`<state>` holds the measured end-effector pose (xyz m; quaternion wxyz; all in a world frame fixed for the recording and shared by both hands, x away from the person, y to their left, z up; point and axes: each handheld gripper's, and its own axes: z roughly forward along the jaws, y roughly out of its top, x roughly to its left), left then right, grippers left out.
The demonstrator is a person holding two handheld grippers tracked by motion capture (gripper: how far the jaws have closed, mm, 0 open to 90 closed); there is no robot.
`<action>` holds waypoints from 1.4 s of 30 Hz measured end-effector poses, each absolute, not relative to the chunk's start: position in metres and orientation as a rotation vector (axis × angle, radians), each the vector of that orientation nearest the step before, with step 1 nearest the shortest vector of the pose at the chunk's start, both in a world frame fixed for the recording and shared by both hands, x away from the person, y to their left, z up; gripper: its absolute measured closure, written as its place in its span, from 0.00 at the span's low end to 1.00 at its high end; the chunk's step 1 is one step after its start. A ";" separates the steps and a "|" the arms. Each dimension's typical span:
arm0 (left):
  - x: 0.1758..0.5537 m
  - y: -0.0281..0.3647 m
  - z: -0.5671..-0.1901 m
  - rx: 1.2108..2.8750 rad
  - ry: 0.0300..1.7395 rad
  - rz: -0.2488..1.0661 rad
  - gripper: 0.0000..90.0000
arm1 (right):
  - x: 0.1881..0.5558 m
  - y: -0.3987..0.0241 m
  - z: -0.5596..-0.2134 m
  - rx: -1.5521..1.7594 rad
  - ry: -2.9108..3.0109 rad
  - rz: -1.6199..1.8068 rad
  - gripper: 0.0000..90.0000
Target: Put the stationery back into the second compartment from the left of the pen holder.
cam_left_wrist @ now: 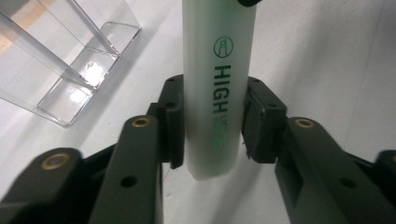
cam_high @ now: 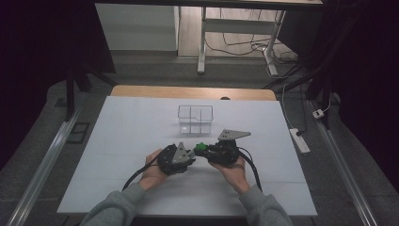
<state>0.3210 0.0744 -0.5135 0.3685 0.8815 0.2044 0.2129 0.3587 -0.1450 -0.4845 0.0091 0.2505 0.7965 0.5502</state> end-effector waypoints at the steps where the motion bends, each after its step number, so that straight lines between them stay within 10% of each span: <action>1: 0.322 0.076 -0.513 2.253 0.537 0.538 0.63 | 0.359 -0.146 -0.484 0.774 2.479 1.702 0.82; 17: 0.331 0.091 -0.510 2.192 0.666 0.431 0.40 | 0.363 -0.161 -0.477 0.786 2.416 1.649 0.82; 42: 0.319 0.134 -0.502 2.178 0.743 0.434 0.37 | 0.366 -0.174 -0.460 0.780 2.330 1.657 0.82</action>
